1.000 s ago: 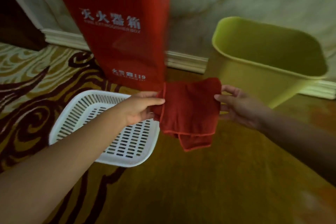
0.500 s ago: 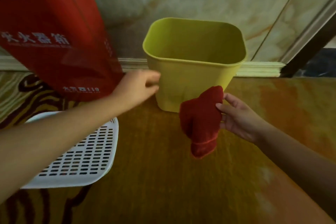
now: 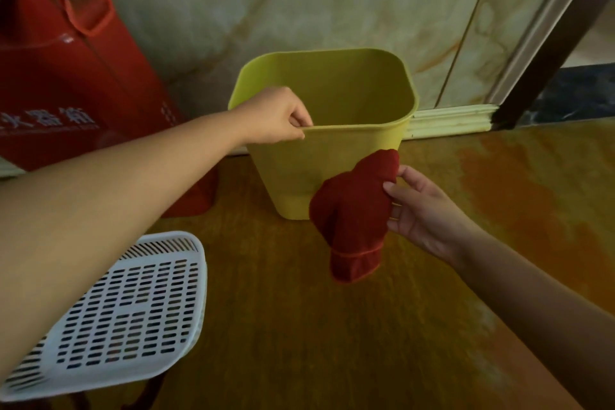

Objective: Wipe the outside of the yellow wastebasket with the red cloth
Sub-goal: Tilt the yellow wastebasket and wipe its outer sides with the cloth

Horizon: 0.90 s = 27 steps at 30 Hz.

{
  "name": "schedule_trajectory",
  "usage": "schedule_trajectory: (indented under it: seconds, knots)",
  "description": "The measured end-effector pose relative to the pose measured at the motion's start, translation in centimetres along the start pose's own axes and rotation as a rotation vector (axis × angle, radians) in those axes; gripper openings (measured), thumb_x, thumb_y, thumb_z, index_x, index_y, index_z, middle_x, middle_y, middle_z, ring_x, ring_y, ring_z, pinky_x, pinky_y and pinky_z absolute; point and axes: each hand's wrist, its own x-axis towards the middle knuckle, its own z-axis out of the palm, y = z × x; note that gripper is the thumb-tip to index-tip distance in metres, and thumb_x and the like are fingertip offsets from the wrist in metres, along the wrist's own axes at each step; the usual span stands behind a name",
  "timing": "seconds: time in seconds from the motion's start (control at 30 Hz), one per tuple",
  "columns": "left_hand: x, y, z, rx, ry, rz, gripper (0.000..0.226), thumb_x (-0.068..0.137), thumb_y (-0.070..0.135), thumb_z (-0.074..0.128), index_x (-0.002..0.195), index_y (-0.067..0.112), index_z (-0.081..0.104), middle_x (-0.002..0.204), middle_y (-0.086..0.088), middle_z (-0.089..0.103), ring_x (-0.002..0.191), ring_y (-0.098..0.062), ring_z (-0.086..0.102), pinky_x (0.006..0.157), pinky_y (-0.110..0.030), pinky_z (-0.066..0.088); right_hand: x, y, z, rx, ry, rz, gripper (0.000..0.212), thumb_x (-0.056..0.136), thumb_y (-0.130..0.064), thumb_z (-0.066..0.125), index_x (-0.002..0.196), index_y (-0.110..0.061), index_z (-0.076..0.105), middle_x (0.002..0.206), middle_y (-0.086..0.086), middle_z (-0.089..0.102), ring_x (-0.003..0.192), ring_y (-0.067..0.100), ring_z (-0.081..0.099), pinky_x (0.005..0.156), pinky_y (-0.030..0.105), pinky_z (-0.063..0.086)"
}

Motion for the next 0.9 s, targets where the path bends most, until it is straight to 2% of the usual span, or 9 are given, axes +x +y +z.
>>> schedule_trajectory:
  seconds: [0.1, 0.23, 0.37, 0.43, 0.5, 0.57, 0.7, 0.8, 0.9]
  knots:
    - [0.3, 1.0, -0.3, -0.089, -0.06, -0.005, 0.027, 0.075, 0.008, 0.066, 0.102, 0.009, 0.069, 0.088, -0.001, 0.069, 0.074, -0.004, 0.059, 0.058, -0.003, 0.043, -0.5, -0.7, 0.0, -0.005, 0.019, -0.032, 0.015, 0.089, -0.007, 0.049, 0.092, -0.018, 0.058, 0.08, 0.005, 0.072, 0.069, 0.017, 0.07, 0.058, 0.03, 0.058]
    - [0.7, 2.4, -1.6, -0.335, 0.011, -0.092, 0.031, 0.074, 0.004, 0.066, 0.105, 0.006, 0.067, 0.072, 0.006, 0.067, 0.067, -0.008, 0.059, 0.074, -0.022, 0.051, -2.1, -2.0, -1.0, -0.053, 0.106, -0.073, 0.015, 0.089, -0.006, 0.047, 0.094, -0.017, 0.056, 0.08, 0.006, 0.071, 0.068, 0.018, 0.069, 0.063, 0.033, 0.058]
    - [0.4, 3.1, -1.5, -0.609, 0.0, -0.201, 0.037, 0.076, -0.002, 0.064, 0.111, 0.007, 0.061, 0.075, 0.002, 0.069, 0.047, 0.0, 0.061, 0.054, -0.017, 0.053, -3.6, -3.9, -2.2, -0.073, 0.167, -0.077, 0.017, 0.091, -0.007, 0.046, 0.098, -0.017, 0.057, 0.083, 0.006, 0.074, 0.077, 0.021, 0.071, 0.063, 0.034, 0.059]
    - [0.4, 3.5, -1.3, -0.511, 0.02, -0.214, 0.036, 0.075, 0.004, 0.066, 0.112, 0.007, 0.063, 0.092, -0.005, 0.066, 0.062, -0.007, 0.063, 0.061, -0.018, 0.053, -3.8, -4.7, -2.6, -0.095, 0.205, -0.063, 0.017, 0.092, -0.006, 0.045, 0.097, -0.017, 0.058, 0.085, 0.007, 0.073, 0.079, 0.022, 0.072, 0.062, 0.034, 0.059]
    - [0.4, 3.7, -2.1, -0.188, 0.034, -0.168, 0.031, 0.075, 0.012, 0.067, 0.106, 0.011, 0.067, 0.092, -0.004, 0.068, 0.075, -0.017, 0.063, 0.069, -0.024, 0.049, -3.7, -5.3, -2.6, -0.131, 0.241, -0.045, 0.018, 0.092, -0.005, 0.045, 0.099, -0.016, 0.058, 0.087, 0.008, 0.072, 0.081, 0.023, 0.071, 0.065, 0.036, 0.06]
    - [0.4, 3.8, -3.3, -0.002, -0.05, -0.142, 0.028, 0.077, 0.012, 0.065, 0.104, 0.013, 0.068, 0.09, -0.008, 0.07, 0.072, -0.02, 0.062, 0.061, -0.026, 0.05, -3.4, -5.7, -2.3, -0.179, 0.27, -0.028, 0.019, 0.093, -0.005, 0.045, 0.102, -0.016, 0.057, 0.09, 0.009, 0.07, 0.08, 0.023, 0.07, 0.072, 0.039, 0.059]
    - [-0.4, 3.5, -4.8, -0.007, -0.339, -0.208, 0.038, 0.081, 0.002, 0.057, 0.115, 0.02, 0.058, 0.09, -0.012, 0.069, 0.074, -0.02, 0.062, 0.063, -0.031, 0.055, -2.8, -6.6, -1.4, -0.287, 0.331, -0.02, 0.023, 0.093, -0.006, 0.045, 0.114, -0.01, 0.053, 0.095, 0.011, 0.066, 0.079, 0.021, 0.068, 0.074, 0.039, 0.057]
    - [-0.6, 3.1, -4.9, -0.036, -0.375, -0.208, 0.044, 0.083, 0.002, 0.056, 0.121, 0.023, 0.052, 0.097, -0.018, 0.067, 0.079, -0.025, 0.061, 0.071, -0.039, 0.054, -2.5, -8.1, -0.5, -0.471, 0.424, -0.054, 0.025, 0.093, -0.008, 0.047, 0.118, -0.008, 0.051, 0.109, 0.02, 0.064, 0.092, 0.03, 0.067, 0.084, 0.047, 0.054]
    - [-0.2, 2.8, -4.7, -0.085, -0.353, -0.188, 0.043, 0.084, 0.004, 0.056, 0.123, 0.023, 0.052, 0.096, -0.019, 0.065, 0.077, -0.024, 0.059, 0.064, -0.032, 0.054, -2.0, -10.0, 1.1, -0.655, 0.537, -0.144, 0.026, 0.092, -0.011, 0.049, 0.118, -0.012, 0.052, 0.114, 0.019, 0.063, 0.098, 0.031, 0.065, 0.085, 0.048, 0.054]
